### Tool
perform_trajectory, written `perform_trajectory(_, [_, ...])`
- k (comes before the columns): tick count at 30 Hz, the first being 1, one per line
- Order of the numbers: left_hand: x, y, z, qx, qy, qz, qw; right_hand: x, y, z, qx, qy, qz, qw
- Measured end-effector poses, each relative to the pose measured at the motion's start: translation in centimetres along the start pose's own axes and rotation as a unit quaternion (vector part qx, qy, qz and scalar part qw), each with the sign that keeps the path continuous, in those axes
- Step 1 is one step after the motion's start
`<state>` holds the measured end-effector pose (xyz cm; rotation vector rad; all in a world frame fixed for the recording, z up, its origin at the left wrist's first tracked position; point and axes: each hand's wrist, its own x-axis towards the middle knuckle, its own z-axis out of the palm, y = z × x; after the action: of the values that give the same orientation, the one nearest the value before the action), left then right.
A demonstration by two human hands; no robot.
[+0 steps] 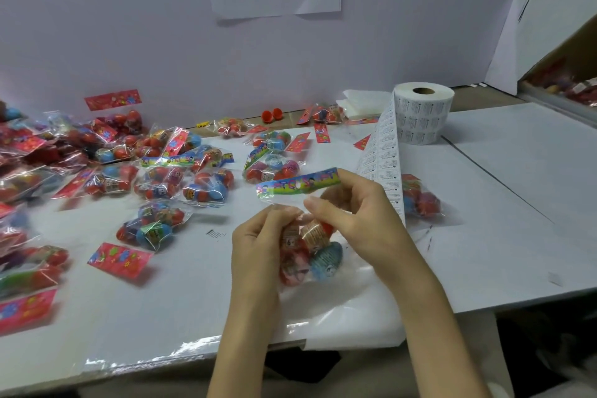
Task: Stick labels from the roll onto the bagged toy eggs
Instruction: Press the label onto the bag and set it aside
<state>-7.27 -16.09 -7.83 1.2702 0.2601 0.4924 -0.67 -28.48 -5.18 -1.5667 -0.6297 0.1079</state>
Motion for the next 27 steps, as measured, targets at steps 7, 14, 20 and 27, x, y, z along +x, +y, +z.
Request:
perform_trajectory(7, [-0.1, 0.3, -0.1, -0.022, 0.01, -0.006, 1.0, 0.0, 0.0, -0.7, 0.018, -0.017, 0.013, 1.0])
perform_trajectory(14, [-0.5, 0.7, 0.1, 0.004, -0.012, 0.003, 1.0, -0.1, -0.1, -0.6, 0.02, 0.014, 0.002, 1.0])
perform_trajectory(20, [-0.9, 0.5, 0.4, 0.09, 0.066, 0.114, 0.987, 0.1, 0.2, -0.4, 0.032, 0.11, -0.014, 0.993])
perform_trajectory(27, [-1.4, 0.3, 1.2, 0.224, -0.051, 0.211, 0.95, -0.2, -0.7, -0.1, -0.013, 0.295, -0.104, 0.95])
